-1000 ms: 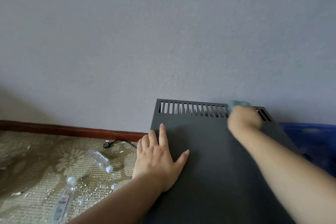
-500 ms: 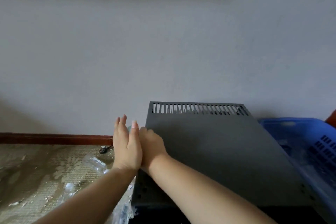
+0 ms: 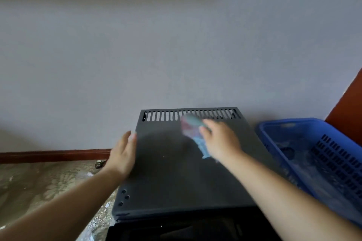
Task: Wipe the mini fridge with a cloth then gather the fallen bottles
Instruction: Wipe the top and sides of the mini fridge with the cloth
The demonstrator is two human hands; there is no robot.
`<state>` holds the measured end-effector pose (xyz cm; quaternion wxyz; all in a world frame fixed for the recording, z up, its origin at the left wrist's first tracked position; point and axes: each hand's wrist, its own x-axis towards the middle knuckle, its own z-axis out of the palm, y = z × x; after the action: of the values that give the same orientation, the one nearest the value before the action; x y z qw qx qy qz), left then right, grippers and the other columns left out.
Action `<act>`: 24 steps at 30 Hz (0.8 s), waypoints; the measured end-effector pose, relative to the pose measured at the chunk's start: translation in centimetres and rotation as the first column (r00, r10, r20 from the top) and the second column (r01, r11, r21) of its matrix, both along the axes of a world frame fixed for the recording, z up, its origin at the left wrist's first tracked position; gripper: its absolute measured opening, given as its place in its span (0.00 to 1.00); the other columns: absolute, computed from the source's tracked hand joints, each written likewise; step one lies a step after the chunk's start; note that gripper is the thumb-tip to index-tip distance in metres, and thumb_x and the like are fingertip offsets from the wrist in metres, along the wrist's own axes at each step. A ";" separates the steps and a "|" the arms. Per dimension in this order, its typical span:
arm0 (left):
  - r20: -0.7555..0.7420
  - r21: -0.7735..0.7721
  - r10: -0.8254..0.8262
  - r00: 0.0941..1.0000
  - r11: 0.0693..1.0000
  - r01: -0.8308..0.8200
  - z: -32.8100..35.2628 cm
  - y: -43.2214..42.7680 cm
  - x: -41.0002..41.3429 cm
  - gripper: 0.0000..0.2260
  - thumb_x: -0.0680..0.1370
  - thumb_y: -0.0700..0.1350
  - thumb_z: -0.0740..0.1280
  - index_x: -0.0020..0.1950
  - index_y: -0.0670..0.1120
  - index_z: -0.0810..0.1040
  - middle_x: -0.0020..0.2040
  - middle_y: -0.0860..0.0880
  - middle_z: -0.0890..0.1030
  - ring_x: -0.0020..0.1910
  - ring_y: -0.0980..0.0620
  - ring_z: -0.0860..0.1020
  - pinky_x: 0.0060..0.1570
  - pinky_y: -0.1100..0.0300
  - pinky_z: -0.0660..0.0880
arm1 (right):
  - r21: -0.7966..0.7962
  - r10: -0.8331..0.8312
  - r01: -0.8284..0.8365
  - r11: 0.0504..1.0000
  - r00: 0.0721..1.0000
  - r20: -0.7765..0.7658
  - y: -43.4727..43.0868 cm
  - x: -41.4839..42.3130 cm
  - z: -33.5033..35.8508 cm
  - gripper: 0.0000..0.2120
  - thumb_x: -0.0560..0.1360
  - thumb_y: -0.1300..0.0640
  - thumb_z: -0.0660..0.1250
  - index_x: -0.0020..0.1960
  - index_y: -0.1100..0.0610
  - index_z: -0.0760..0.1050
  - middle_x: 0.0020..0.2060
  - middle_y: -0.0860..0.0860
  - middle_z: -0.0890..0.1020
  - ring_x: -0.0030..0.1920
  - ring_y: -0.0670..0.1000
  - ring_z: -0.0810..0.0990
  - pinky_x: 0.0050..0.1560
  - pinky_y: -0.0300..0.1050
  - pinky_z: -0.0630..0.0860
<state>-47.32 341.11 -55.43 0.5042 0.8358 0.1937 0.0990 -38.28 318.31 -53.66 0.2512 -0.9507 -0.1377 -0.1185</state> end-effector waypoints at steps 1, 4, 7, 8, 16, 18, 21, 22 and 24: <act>-0.024 0.025 -0.018 1.000 1.000 0.018 -0.9 -0.7 0.0 0.26 0.81 0.57 0.49 0.76 0.48 0.54 0.77 0.49 0.56 0.76 0.52 0.52 0.75 0.55 0.47 | -0.008 -0.106 0.106 0.994 0.994 -0.006 -2.3 1.6 -0.4 0.16 0.79 0.48 0.57 0.64 0.50 0.72 0.56 0.58 0.79 0.56 0.60 0.78 0.51 0.49 0.74; -0.015 -0.041 0.026 1.000 0.999 -0.027 -1.7 -1.0 0.5 0.27 0.81 0.58 0.47 0.77 0.49 0.50 0.78 0.52 0.52 0.77 0.55 0.47 0.75 0.54 0.44 | -0.090 -0.334 0.327 0.941 0.940 -0.071 -7.4 4.5 -1.6 0.17 0.80 0.48 0.53 0.65 0.51 0.71 0.52 0.59 0.78 0.48 0.62 0.79 0.42 0.48 0.75; -0.040 -0.173 0.068 0.997 0.982 -0.074 -2.1 -0.3 0.6 0.34 0.76 0.68 0.46 0.77 0.51 0.50 0.78 0.54 0.51 0.76 0.56 0.47 0.76 0.51 0.44 | -0.227 -0.383 0.358 0.905 0.921 -0.072 -7.0 4.5 -2.1 0.16 0.81 0.49 0.51 0.60 0.55 0.71 0.50 0.59 0.75 0.44 0.60 0.77 0.40 0.46 0.71; -0.051 -0.228 0.083 0.995 0.969 -0.093 -2.1 -0.1 0.6 0.38 0.72 0.72 0.45 0.77 0.53 0.50 0.77 0.56 0.51 0.76 0.57 0.48 0.75 0.50 0.45 | -0.267 -0.352 0.328 0.906 0.935 -0.044 -5.7 4.0 -2.2 0.16 0.81 0.49 0.51 0.61 0.56 0.71 0.51 0.59 0.75 0.47 0.60 0.76 0.40 0.45 0.69; -0.013 -0.695 0.211 0.977 0.701 -0.161 -1.2 1.4 0.7 0.39 0.73 0.72 0.45 0.77 0.50 0.53 0.78 0.47 0.54 0.77 0.48 0.51 0.73 0.46 0.50 | -0.319 0.209 -0.163 0.933 0.971 0.114 10.8 -9.5 -3.6 0.17 0.46 0.52 0.80 0.31 0.55 0.80 0.25 0.53 0.76 0.22 0.52 0.74 0.18 0.36 0.66; -0.063 -0.727 0.117 0.991 0.675 -0.126 -0.7 2.4 0.0 0.39 0.73 0.72 0.47 0.76 0.49 0.56 0.77 0.45 0.56 0.76 0.47 0.52 0.73 0.46 0.52 | -0.333 0.277 -0.236 0.913 0.957 0.082 12.6 -12.3 -4.2 0.15 0.44 0.54 0.76 0.30 0.55 0.80 0.24 0.52 0.76 0.21 0.50 0.74 0.17 0.36 0.66; -0.182 -0.493 -0.049 0.982 0.869 -0.048 0.2 3.6 -1.7 0.32 0.75 0.69 0.50 0.71 0.51 0.67 0.74 0.47 0.63 0.72 0.48 0.62 0.67 0.52 0.61 | -0.368 0.350 -0.312 0.876 0.936 0.040 13.5 -14.7 -4.3 0.18 0.44 0.51 0.77 0.31 0.54 0.80 0.26 0.50 0.76 0.22 0.49 0.74 0.18 0.36 0.67; -0.218 -0.401 -0.096 0.971 0.916 0.001 0.3 3.9 -2.2 0.31 0.74 0.69 0.51 0.68 0.51 0.70 0.72 0.48 0.67 0.68 0.50 0.67 0.63 0.54 0.63 | -0.372 0.369 -0.327 0.869 0.928 0.046 13.7 -15.0 -4.5 0.18 0.45 0.48 0.79 0.32 0.53 0.79 0.27 0.50 0.77 0.23 0.49 0.74 0.18 0.37 0.67; -0.271 -0.298 -0.151 0.951 0.952 0.066 0.6 4.2 -3.0 0.29 0.75 0.68 0.52 0.65 0.51 0.73 0.66 0.49 0.73 0.60 0.52 0.71 0.58 0.57 0.64 | -0.374 0.390 -0.346 0.860 0.920 0.046 14.1 -15.3 -4.8 0.21 0.46 0.45 0.81 0.33 0.52 0.79 0.27 0.50 0.77 0.24 0.49 0.74 0.19 0.37 0.68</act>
<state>-50.29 345.33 -54.80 0.5901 0.7693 0.2310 -0.0817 -53.60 332.39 -58.44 0.0826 -0.9275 -0.3511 -0.0981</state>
